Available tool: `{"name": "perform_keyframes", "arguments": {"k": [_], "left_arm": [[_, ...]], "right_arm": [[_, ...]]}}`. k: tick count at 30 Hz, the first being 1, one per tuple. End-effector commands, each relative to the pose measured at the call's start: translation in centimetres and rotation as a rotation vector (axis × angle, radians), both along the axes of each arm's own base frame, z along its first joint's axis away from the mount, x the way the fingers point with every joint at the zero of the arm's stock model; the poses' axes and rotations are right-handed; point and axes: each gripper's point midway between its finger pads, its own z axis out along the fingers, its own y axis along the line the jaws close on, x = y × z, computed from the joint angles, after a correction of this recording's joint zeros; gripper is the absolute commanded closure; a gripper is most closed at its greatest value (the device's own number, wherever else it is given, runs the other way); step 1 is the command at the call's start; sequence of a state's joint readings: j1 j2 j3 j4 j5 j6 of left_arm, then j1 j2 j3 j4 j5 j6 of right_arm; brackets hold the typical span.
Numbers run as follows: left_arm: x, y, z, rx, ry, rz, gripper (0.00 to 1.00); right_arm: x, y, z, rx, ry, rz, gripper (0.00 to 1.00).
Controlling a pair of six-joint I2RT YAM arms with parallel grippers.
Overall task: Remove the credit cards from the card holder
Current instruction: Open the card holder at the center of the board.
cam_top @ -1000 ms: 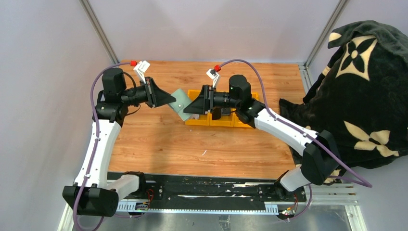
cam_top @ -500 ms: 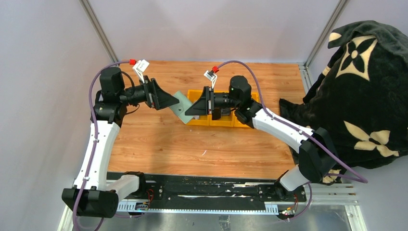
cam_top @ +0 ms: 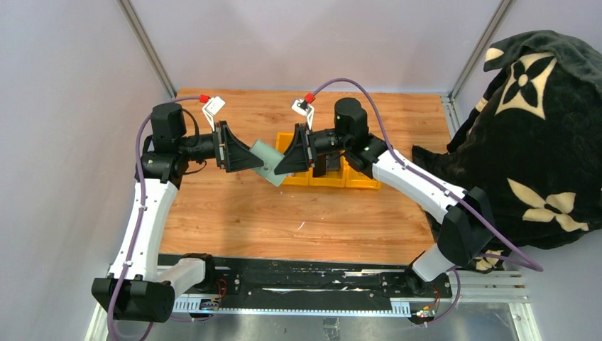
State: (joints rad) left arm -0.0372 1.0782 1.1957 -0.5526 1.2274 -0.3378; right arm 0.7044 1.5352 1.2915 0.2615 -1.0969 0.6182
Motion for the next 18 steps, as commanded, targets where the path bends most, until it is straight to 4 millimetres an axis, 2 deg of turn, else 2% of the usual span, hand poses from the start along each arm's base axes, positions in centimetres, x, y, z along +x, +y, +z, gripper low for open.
{"name": "perform_keyframes", "arguments": {"k": [1,3,5,9,11,13,15,18], "left_arm": [[-2.8,-0.6,0.2,-0.044,0.02,-0.108,0.24],[-3.1,-0.7,0.0,-0.048,0.022,-0.121,0.38],[-3.1,-0.7,-0.2,-0.049,0.031,-0.126,0.57],[-2.4,-0.6,-0.2,-0.036,0.034,-0.102,0.88],[-2.0,-0.6,-0.1,-0.029,0.032,-0.087,0.93],[-1.7,-0.6,0.0,-0.022,0.029,-0.073,0.98],[-1.0,-0.4,-0.1,-0.006,0.026,-0.041,1.0],[0.5,-0.1,-0.6,0.031,0.033,0.042,1.0]], "right_arm": [[0.1,-0.2,1.6,0.021,-0.092,0.047,0.83],[0.1,-0.1,1.8,0.021,-0.097,0.061,0.83],[0.2,-0.1,1.9,0.017,-0.105,0.062,0.83],[0.3,-0.2,1.7,-0.001,-0.118,0.058,0.79],[0.6,-0.3,1.5,-0.013,-0.136,0.04,0.76],[1.1,-0.5,1.1,-0.035,-0.138,0.01,0.65],[2.8,-1.0,0.6,-0.086,-0.128,-0.091,0.44],[6.2,-2.3,0.6,-0.161,-0.165,-0.338,0.32]]}}
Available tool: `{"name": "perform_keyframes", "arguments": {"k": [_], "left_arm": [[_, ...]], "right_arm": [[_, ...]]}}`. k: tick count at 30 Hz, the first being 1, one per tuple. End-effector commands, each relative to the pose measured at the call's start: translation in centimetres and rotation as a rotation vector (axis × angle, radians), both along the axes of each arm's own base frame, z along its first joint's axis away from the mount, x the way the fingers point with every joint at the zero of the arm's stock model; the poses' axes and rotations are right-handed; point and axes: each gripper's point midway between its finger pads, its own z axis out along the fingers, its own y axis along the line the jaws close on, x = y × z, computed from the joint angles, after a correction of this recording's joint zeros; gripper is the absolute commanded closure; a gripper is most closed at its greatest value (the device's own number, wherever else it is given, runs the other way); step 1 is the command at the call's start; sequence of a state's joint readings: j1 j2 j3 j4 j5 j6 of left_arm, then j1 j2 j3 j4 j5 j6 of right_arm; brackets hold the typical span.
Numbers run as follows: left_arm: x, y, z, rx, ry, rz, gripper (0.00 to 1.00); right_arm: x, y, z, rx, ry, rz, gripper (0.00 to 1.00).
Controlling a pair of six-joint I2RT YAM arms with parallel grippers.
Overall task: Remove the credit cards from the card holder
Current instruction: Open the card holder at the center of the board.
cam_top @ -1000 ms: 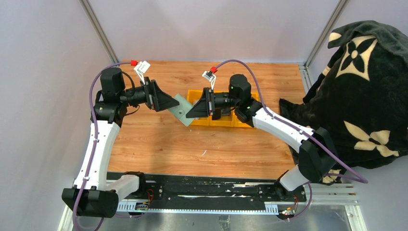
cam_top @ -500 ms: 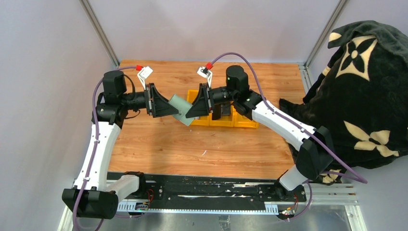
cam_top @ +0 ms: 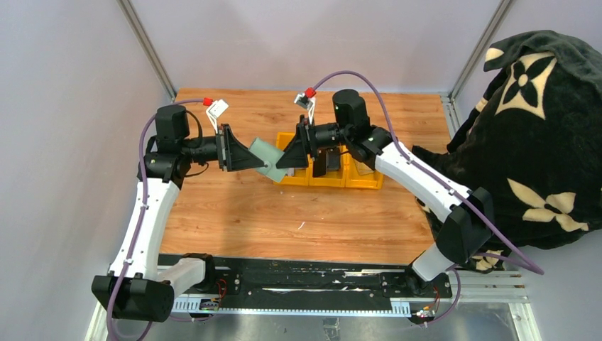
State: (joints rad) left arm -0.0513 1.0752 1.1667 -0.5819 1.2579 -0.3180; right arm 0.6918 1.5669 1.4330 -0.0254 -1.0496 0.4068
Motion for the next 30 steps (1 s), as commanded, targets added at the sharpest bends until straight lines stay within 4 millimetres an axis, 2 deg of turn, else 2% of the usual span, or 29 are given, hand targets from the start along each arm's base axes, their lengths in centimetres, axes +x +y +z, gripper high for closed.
{"name": "perform_keyframes", "arguments": {"k": [1,3,5,8,13,16,25,30], "left_arm": [[2.2,0.4,0.1,0.051,0.001,0.117,1.0],[3.4,0.7,-0.4,0.064,0.027,0.182,1.0],[4.1,0.9,-0.6,0.066,0.035,0.213,1.0],[4.6,0.9,-0.4,0.057,0.043,0.231,1.0],[4.5,0.7,0.0,0.04,0.039,0.222,1.0],[4.2,0.6,0.1,0.036,0.041,0.21,1.0],[2.7,0.2,1.0,0.007,0.02,0.135,1.0],[2.8,0.2,1.3,0.002,0.025,0.144,1.0]], "right_arm": [[5.1,-2.6,1.2,-0.077,-0.133,-0.369,0.3],[5.3,-3.3,2.3,-0.061,-0.215,-0.49,0.26],[4.7,-3.4,2.8,-0.049,-0.262,-0.525,0.26],[2.9,-2.0,3.2,-0.043,-0.322,-0.501,0.26],[1.0,0.6,2.6,-0.048,-0.343,-0.394,0.34],[0.6,1.7,2.6,-0.042,-0.331,-0.36,0.37],[1.2,2.4,2.8,-0.034,-0.314,-0.367,0.43],[0.5,3.5,3.2,-0.001,-0.269,-0.314,0.52]]}}
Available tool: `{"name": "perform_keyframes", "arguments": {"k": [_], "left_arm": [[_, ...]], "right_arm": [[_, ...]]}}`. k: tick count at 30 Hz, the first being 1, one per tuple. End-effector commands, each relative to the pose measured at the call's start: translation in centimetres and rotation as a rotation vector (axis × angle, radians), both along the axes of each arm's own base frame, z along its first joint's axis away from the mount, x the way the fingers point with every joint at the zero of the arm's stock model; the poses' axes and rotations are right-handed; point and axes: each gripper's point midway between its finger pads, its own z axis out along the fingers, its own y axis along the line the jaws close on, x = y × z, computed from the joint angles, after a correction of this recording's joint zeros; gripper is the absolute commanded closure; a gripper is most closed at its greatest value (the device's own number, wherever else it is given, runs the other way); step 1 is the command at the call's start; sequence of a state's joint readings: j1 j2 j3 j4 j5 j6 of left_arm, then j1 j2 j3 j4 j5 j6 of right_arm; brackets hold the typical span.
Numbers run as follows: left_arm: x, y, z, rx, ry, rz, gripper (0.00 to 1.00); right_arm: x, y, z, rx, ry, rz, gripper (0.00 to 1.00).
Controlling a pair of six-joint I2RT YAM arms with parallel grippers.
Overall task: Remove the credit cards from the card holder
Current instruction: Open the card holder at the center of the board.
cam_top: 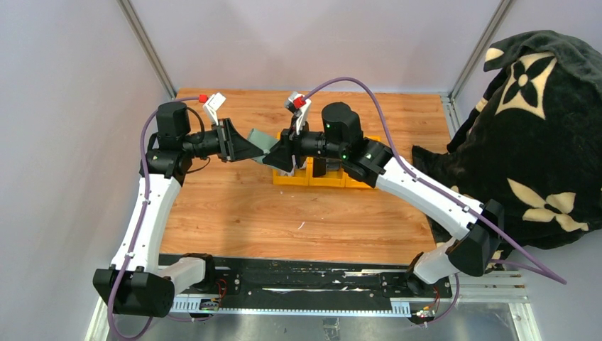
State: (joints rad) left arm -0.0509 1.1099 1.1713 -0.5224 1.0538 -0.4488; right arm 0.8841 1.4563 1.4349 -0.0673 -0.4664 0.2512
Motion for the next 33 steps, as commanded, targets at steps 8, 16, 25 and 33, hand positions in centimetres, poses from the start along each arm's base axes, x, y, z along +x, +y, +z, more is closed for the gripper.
{"name": "perform_keyframes", "arguments": {"k": [8,16,25,33], "left_arm": [[-0.8,-0.5,2.9,-0.049,-0.07,-0.041,1.0],[0.0,-0.4,3.2,-0.048,-0.067,-0.002,1.0],[1.5,0.2,2.6,-0.01,-0.064,0.076,1.0],[3.5,0.6,2.8,-0.005,-0.056,0.144,1.0]], "right_arm": [[-1.4,1.8,-0.2,0.035,0.062,0.063,0.78],[-1.3,2.9,-1.6,-0.019,0.05,-0.003,1.0],[-5.1,3.6,-0.2,0.02,-0.086,0.069,1.0],[-9.9,4.0,-2.7,-0.056,-0.079,0.241,1.0]]}}
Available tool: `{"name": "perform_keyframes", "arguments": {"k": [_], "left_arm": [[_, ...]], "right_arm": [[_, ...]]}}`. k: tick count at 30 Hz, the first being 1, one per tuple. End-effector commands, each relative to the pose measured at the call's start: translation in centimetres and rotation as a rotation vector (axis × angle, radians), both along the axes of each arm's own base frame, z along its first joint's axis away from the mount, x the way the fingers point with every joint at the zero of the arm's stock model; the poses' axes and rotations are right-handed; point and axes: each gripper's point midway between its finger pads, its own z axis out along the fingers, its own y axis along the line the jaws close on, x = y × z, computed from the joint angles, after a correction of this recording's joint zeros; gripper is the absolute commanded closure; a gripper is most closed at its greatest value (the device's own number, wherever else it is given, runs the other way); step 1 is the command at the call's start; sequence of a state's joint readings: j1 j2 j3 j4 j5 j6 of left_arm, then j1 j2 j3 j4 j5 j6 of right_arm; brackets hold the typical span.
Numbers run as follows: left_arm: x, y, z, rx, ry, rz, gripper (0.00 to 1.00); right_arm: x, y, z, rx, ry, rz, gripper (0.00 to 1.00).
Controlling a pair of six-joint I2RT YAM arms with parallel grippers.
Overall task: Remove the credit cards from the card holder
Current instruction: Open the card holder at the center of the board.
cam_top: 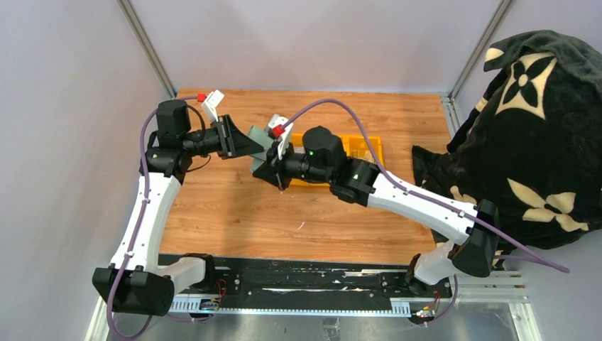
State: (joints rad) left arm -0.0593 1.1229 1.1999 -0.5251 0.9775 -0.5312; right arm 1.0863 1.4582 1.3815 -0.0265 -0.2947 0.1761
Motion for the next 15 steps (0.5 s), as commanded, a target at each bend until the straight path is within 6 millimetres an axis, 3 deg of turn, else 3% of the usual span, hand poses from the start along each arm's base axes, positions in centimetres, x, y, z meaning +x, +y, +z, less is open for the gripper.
{"name": "perform_keyframes", "arguments": {"k": [1,3,5,7,11,15], "left_arm": [[2.4,0.4,2.4,0.001,-0.112,0.063,1.0],[2.3,0.4,2.6,-0.001,-0.115,0.056,1.0],[1.9,0.3,2.7,-0.001,-0.121,0.037,1.0],[1.5,0.1,2.8,-0.004,-0.122,0.016,1.0],[0.3,-0.3,3.1,-0.027,-0.124,-0.048,1.0],[-1.3,-0.8,3.7,-0.052,-0.143,-0.125,1.0]], "right_arm": [[-4.8,0.3,-1.0,-0.026,0.017,0.194,1.0],[-4.2,-0.6,-0.7,-0.036,0.009,0.165,0.91],[-2.5,-2.1,0.1,-0.029,0.007,0.104,0.66],[-0.6,-3.9,1.5,-0.003,-0.008,0.035,0.55],[3.5,-7.4,3.2,0.008,-0.04,-0.119,0.46],[6.7,-9.2,3.1,-0.05,-0.093,-0.257,0.36]]}}
